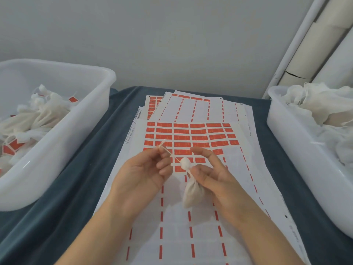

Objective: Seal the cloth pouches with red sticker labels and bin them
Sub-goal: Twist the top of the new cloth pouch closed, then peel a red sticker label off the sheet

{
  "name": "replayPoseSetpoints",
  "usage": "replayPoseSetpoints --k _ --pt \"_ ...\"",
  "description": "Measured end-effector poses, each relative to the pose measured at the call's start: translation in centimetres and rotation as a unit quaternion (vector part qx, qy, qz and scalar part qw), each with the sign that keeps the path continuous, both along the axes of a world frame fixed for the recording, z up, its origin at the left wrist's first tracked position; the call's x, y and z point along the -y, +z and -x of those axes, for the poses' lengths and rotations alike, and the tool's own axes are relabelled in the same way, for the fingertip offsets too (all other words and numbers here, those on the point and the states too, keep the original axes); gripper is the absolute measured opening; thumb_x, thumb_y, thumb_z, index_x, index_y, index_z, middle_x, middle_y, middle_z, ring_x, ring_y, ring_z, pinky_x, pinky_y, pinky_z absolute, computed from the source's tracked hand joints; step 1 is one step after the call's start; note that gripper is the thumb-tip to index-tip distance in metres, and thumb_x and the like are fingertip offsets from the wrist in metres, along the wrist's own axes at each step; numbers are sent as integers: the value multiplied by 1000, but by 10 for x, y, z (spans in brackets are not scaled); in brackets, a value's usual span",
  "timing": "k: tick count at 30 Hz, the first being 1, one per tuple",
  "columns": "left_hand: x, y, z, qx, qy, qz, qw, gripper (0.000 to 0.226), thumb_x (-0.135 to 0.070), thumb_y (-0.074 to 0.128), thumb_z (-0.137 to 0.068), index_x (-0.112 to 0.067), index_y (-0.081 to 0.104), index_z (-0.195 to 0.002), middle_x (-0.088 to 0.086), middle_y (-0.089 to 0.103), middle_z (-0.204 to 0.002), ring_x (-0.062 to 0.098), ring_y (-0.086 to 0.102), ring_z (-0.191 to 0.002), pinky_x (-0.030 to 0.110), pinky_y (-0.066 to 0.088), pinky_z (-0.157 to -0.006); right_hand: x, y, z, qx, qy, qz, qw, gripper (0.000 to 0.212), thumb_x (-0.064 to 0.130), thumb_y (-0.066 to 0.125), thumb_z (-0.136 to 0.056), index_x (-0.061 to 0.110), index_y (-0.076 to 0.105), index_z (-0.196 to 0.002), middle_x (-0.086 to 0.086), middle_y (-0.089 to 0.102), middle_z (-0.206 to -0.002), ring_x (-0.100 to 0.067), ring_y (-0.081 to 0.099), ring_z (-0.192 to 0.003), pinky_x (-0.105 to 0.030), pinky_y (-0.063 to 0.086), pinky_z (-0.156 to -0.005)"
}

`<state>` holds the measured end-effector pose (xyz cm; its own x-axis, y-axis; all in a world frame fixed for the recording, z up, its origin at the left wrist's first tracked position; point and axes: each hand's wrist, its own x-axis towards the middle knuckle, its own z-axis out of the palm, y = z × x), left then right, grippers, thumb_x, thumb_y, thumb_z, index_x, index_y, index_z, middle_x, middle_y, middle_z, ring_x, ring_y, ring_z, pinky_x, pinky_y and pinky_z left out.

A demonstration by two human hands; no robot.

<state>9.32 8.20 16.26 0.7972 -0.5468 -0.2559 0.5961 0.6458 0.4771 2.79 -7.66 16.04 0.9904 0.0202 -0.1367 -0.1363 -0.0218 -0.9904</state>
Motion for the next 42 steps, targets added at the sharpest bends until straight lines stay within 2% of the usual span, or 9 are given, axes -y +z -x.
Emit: replayPoseSetpoints --k 3,6,11,14,18,23,35,39,42 --pt "-1 -7 -5 18 0 4 1000 11 -11 64 -74 -5 68 -82 7 56 -69 12 47 -51 25 47 -48 -1 0 0 8 7 -1 1000 36 46 57 -74 57 51 -108 8 68 -91 7 59 -81 -8 47 -67" --pt "0 -2 -8 105 -5 -180 978 16 -27 67 -73 -13 70 -80 3 63 -69 11 55 -51 25 52 -55 3 -1 1 7 -7 9 1000 29 50 57 -71 56 59 -100 23 65 -91 14 57 -84 -4 47 -63" --pt "-1 0 -10 188 190 -554 788 11 -34 54 -90 -35 59 -100 -13 56 -119 9 57 -95 23 44 -76 6 -2 2 17 -77 23 997 26 51 58 -72 39 61 -95 35 61 -83 20 53 -79 2 40 -52" --pt "-7 0 -17 139 164 -595 775 39 -27 57 -89 -38 43 -123 -5 35 -142 21 43 -121 46 39 -96 8 -4 -1 59 -130 76 987 28 51 53 -73 39 52 -98 33 61 -82 16 55 -81 0 42 -53" --pt "-6 1 -19 112 107 -612 776 54 -30 59 -88 -37 33 -135 -3 29 -148 27 34 -131 52 32 -102 7 -10 -5 100 -162 163 968 26 47 49 -77 44 43 -103 36 59 -86 13 56 -84 0 42 -60" --pt "0 -7 -10 253 43 -703 664 63 -37 54 -89 -32 22 -142 -6 22 -152 22 24 -139 47 26 -108 11 -13 -6 143 -191 196 951 20 44 44 -83 44 43 -103 40 56 -91 19 53 -89 3 40 -63" --pt "-15 6 -20 98 134 -548 820 49 -22 59 -88 -31 43 -134 -4 42 -140 20 47 -116 49 32 -101 9 -14 -5 192 -254 327 890 20 45 35 -84 40 46 -99 33 44 -102 12 48 -95 11 28 -76" --pt "-22 12 -22 94 154 -526 831 49 -21 64 -85 -27 46 -131 -2 48 -136 19 48 -111 46 36 -99 5 -21 -4 190 -226 357 886 27 48 32 -85 40 46 -106 31 43 -109 14 43 -102 8 27 -80" --pt "-19 11 -21 143 140 -586 785 56 -25 65 -83 -28 42 -134 -4 47 -137 19 49 -113 47 37 -99 5 -23 -4 189 -220 365 885 24 48 32 -86 43 44 -106 38 39 -104 19 38 -105 9 25 -80"
